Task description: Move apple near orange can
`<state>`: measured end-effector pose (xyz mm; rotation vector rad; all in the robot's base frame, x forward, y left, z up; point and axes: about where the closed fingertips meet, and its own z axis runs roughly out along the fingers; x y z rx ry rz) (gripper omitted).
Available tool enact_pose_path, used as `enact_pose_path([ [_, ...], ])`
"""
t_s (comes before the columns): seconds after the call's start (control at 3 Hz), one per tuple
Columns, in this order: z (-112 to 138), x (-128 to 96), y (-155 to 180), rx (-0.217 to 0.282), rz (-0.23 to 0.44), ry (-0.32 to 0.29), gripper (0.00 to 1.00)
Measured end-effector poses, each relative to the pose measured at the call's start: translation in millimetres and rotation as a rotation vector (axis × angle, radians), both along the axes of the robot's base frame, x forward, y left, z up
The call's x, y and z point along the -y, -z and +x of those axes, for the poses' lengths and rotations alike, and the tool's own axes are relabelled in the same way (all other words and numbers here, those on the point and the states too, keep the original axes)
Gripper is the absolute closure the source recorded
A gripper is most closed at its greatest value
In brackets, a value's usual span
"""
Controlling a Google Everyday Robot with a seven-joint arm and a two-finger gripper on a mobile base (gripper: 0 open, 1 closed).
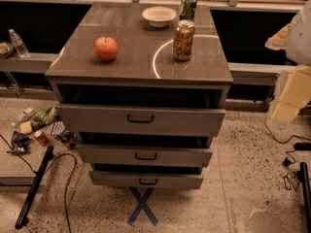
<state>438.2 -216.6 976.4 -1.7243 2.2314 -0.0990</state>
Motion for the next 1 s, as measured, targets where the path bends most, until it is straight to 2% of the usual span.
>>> enact_pose_path([
  [0.33,0.0,0.0,0.0,0.000,0.000,0.000,0.00],
  [0.67,2.4,-11.4,7.1,0.002,0.093,0.019,0.00],
  [1.0,11.0,-47.3,35.5,0.001,0.323,0.070,0.00],
])
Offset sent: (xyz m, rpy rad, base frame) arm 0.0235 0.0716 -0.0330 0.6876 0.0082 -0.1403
